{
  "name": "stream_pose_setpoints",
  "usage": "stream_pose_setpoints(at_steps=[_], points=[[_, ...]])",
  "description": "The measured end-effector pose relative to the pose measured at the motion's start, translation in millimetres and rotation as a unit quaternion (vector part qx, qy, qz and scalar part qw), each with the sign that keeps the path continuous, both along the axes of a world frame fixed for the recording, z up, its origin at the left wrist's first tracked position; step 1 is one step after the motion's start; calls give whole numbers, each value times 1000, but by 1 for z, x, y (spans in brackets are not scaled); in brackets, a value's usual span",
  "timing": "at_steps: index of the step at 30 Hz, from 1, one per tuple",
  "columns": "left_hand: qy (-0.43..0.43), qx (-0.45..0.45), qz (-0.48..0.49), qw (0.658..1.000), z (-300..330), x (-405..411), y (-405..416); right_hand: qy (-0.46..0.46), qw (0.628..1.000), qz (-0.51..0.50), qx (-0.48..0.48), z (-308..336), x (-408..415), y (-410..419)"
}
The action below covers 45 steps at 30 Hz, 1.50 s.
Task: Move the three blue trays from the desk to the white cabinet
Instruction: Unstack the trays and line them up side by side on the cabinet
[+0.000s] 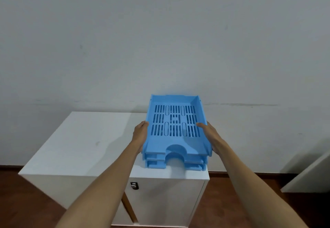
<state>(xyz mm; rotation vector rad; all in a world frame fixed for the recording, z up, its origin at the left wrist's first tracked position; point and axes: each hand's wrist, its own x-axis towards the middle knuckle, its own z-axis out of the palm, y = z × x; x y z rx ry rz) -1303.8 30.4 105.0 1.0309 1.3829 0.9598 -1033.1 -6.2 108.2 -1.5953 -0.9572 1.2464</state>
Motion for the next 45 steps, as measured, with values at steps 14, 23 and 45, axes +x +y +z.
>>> stream_pose_setpoints(at_steps=[14, 23, 45], points=[[29, 83, 31, 996, 58, -61, 29, -80, 994, -23, 71, 59, -64, 45], [13, 89, 56, 994, 36, -206, 73, -81, 993, -31, 84, 52, -207, 104], [38, 19, 61, 997, -97, -490, 83, 46, 998, -43, -23, -87, -497, 91]])
